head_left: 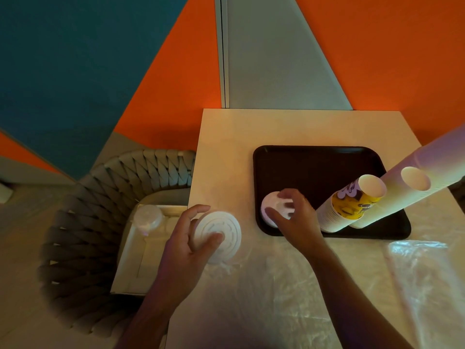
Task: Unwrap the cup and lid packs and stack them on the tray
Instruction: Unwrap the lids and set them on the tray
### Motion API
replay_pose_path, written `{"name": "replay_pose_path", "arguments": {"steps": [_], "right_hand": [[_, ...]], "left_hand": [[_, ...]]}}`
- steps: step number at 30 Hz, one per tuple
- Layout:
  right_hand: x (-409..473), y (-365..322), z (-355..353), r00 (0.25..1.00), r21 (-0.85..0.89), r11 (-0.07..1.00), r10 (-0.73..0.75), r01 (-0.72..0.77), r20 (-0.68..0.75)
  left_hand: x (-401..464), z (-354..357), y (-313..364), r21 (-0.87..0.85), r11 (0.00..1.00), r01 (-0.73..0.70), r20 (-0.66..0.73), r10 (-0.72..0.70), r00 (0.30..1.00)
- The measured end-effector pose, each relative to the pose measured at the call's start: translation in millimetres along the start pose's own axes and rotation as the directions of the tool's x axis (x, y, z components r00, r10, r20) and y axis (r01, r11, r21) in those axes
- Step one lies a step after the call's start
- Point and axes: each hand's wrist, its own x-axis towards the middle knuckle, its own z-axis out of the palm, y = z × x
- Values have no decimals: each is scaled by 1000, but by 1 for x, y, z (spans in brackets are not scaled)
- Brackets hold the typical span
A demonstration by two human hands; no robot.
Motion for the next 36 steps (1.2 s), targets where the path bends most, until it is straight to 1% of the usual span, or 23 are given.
{"name": "replay_pose_path", "arguments": {"steps": [2,3,4,6,8,9,12,13,16,19,21,22,23,24,25,27,28,30,31,33,36], "right_hand": [[-11,-26,-3,989,269,961,19,-58,145],[-17,-37,-3,972,362,928,-3,-85,236],[-22,-46,-3,946,419,902,-41,-103,322],[-32,-58,-2,888,448,888,-119,-104,443],[-38,-65,-2,855,421,904,-161,-72,493],[-40,-68,-3,852,400,915,-168,-53,496],[-41,-71,-6,873,340,941,-169,4,458],[-41,-72,-7,877,346,938,-173,8,449],[-41,-76,-9,892,487,871,-171,-61,418],[-42,-77,-10,924,590,798,-123,-125,363],[-42,-77,-9,926,631,751,-73,-193,369],[-43,-77,-9,926,634,744,-55,-211,373],[-43,-78,-9,932,619,759,-45,-203,361],[-43,-77,-9,945,581,799,-53,-154,323],[-43,-76,-9,960,516,853,-81,-73,270],[-45,-76,-12,967,337,933,-194,128,168],[-46,-77,-13,953,263,938,-269,225,143],[-48,-82,-14,901,189,908,-405,375,157],[-49,-84,-14,874,179,889,-450,420,185],[-52,-86,-10,844,160,875,-483,456,235],[-56,-85,-3,843,96,875,-483,474,236]], "left_hand": [[-1,1,3,-19,1000,3,4,-3,1000],[-2,2,5,-24,1000,4,6,-4,1000],[-2,3,7,-22,1000,4,7,-4,1000],[-2,4,11,-21,1000,0,7,0,1000],[-3,5,12,-29,1000,1,9,0,1000],[-3,4,12,-29,1000,3,10,-3,1000],[-4,3,11,-26,1000,14,12,-14,1000],[-4,2,10,-26,1000,16,15,-16,1000],[-3,1,11,-54,998,34,30,-32,999],[-3,1,13,-82,993,82,65,-76,995],[-3,0,14,-91,991,94,85,-86,993],[-3,0,15,-94,992,89,91,-80,993],[-3,-1,15,-92,993,78,96,-69,993],[-4,-2,16,-83,994,65,100,-57,993],[-4,-2,17,-69,996,54,102,-47,994],[-5,-2,18,-48,998,47,94,-43,995],[-5,-2,18,-51,997,53,85,-49,995],[-4,-1,17,-54,997,61,76,-57,996],[-4,-1,17,-51,997,56,72,-52,996],[-3,0,19,-48,998,35,63,-32,997],[-4,2,23,-46,999,17,50,-14,999]]}}
